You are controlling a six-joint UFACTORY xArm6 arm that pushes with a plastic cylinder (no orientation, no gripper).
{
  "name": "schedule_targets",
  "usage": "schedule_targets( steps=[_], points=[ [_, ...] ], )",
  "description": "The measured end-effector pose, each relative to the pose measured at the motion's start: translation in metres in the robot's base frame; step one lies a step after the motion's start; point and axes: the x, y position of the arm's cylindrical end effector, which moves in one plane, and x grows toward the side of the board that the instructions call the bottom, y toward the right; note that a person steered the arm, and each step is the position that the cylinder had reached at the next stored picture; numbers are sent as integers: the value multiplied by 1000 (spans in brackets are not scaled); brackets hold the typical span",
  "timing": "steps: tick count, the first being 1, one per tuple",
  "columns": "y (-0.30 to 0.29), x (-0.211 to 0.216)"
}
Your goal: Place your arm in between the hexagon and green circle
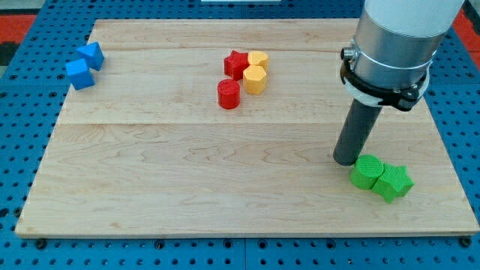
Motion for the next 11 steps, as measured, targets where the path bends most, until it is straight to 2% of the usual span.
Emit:
schedule_targets(
  steps=[4,11],
  points=[
    [0,-36],
    [6,-36]
  ],
)
